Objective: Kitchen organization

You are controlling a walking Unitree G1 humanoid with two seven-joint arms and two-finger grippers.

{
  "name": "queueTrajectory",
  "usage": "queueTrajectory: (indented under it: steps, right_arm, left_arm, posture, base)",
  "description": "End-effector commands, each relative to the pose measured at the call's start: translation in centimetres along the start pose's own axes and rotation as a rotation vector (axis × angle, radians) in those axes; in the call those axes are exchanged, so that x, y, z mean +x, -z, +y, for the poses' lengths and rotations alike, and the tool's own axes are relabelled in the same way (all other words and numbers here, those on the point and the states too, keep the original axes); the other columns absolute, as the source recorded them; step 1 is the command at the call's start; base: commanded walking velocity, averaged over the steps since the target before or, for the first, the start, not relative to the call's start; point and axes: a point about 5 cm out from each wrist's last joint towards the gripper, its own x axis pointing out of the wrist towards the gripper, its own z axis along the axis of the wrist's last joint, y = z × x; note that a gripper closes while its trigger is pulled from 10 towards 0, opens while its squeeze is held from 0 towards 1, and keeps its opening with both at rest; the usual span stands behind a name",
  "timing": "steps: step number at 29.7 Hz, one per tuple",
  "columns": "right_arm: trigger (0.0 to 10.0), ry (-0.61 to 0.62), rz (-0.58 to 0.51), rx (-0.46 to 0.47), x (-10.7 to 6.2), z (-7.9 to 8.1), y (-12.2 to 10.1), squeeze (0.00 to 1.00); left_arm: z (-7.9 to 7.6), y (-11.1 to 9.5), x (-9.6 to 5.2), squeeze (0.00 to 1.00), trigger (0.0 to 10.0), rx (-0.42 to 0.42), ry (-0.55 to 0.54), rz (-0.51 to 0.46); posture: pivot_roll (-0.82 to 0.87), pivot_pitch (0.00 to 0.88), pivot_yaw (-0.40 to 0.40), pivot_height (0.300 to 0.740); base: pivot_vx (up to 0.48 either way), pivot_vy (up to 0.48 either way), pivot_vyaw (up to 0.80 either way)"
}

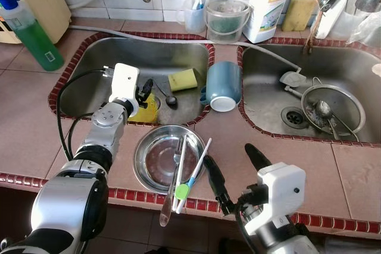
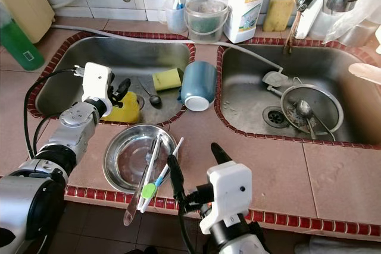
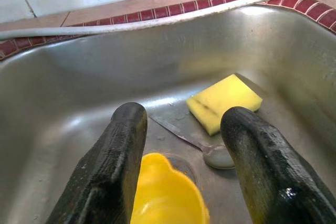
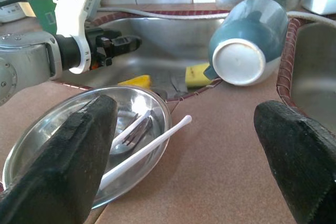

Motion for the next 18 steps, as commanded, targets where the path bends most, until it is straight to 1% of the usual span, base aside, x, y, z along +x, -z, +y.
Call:
queueTrajectory:
  steps: [1, 4, 5, 6, 7, 8, 9, 11, 12, 13, 14, 16, 17, 18]
  right_arm:
    - [10.0, 0.021, 0.007, -0.001, 0.1, -0.4, 0.3, 0.0]
    - [10.0, 0.027, 0.002, -0.011, 0.4, -0.8, 0.4, 0.0]
    - [10.0, 0.031, -0.003, -0.016, 0.6, -0.9, 0.5, 0.0]
    - [10.0, 0.031, -0.003, -0.016, 0.6, -0.9, 0.5, 0.0]
    - [10.0, 0.052, -0.023, -0.042, 1.3, -1.5, 0.5, 0.0]
    - [10.0, 0.064, -0.036, -0.05, 1.7, -1.8, 0.4, 0.0]
    - [10.0, 0.064, -0.036, -0.05, 1.7, -1.8, 0.4, 0.0]
    - [10.0, 0.093, -0.067, -0.072, 2.8, -2.7, 0.3, 0.0]
    - [10.0, 0.105, -0.081, -0.082, 3.4, -3.0, 0.2, 0.0]
    - [10.0, 0.105, -0.081, -0.082, 3.4, -3.0, 0.2, 0.0]
    - [10.0, 0.127, -0.106, -0.093, 4.4, -3.7, 0.1, 0.0]
    - [10.0, 0.138, -0.122, -0.104, 5.1, -4.1, 0.1, 0.0]
    - [10.0, 0.138, -0.122, -0.104, 5.1, -4.1, 0.1, 0.0]
    - [10.0, 0.146, -0.132, -0.113, 5.6, -4.3, 0.1, 0.0]
  left_arm:
    - [0.8, 0.3, -0.3, 1.0, 10.0, -0.011, -0.02, 0.009]
    - [0.9, 0.3, -0.4, 1.0, 10.0, -0.003, -0.031, -0.001]
    - [0.9, 0.3, -0.4, 0.66, 10.0, -0.009, -0.034, -0.006]
    - [0.9, 0.3, -0.4, 0.66, 10.0, -0.009, -0.034, -0.006]
    - [0.9, 0.1, -0.5, 0.0, 10.0, -0.019, -0.035, -0.037]
    - [0.9, 0.0, -0.5, 0.0, 10.0, -0.02, -0.036, -0.054]
    - [0.9, 0.0, -0.5, 0.0, 10.0, -0.02, -0.036, -0.054]
    - [0.7, -0.2, -0.7, 0.0, 10.0, -0.039, -0.035, -0.088]
    - [0.6, -0.3, -0.8, 0.0, 10.0, -0.033, -0.033, -0.11]
    - [0.6, -0.3, -0.8, 0.0, 10.0, -0.033, -0.033, -0.11]
    - [0.6, -0.3, -1.1, 0.0, 10.0, -0.058, -0.053, -0.136]
    - [0.5, -0.2, -1.3, 0.0, 10.0, -0.083, -0.07, -0.15]
    - [0.5, -0.2, -1.3, 0.0, 10.0, -0.083, -0.07, -0.15]
    - [0.2, -0.2, -1.6, 0.0, 10.0, -0.095, -0.074, -0.17]
  posture:
    - [-0.38, 0.139, 0.09, 0.74]
    - [-0.38, 0.126, 0.092, 0.74]
    - [-0.37, 0.12, 0.093, 0.74]
    - [-0.37, 0.12, 0.093, 0.74]
    - [-0.36, 0.102, 0.096, 0.74]
    - [-0.36, 0.102, 0.096, 0.74]
    - [-0.36, 0.102, 0.096, 0.74]
    - [-0.34, 0.07, 0.097, 0.74]
    - [-0.33, 0.066, 0.098, 0.74]
    - [-0.33, 0.066, 0.098, 0.74]
    - [-0.31, 0.037, 0.092, 0.74]
    - [-0.31, 0.028, 0.089, 0.74]
    - [-0.31, 0.028, 0.089, 0.74]
    - [-0.3, 0.016, 0.084, 0.74]
  base:
    - [0.0, 0.0, 0.0]
    - [0.0, 0.0, 0.0]
    - [0.0, 0.0, 0.0]
    - [0.0, 0.0, 0.0]
    - [0.0, 0.0, 0.0]
    - [0.0, 0.0, 0.0]
    - [0.0, 0.0, 0.0]
    - [0.0, 0.0, 0.0]
    - [0.0, 0.0, 0.0]
    - [0.0, 0.0, 0.0]
    - [0.0, 0.0, 0.0]
    - [0.0, 0.0, 0.0]
    - [0.0, 0.0, 0.0]
    - [0.0, 0.0, 0.0]
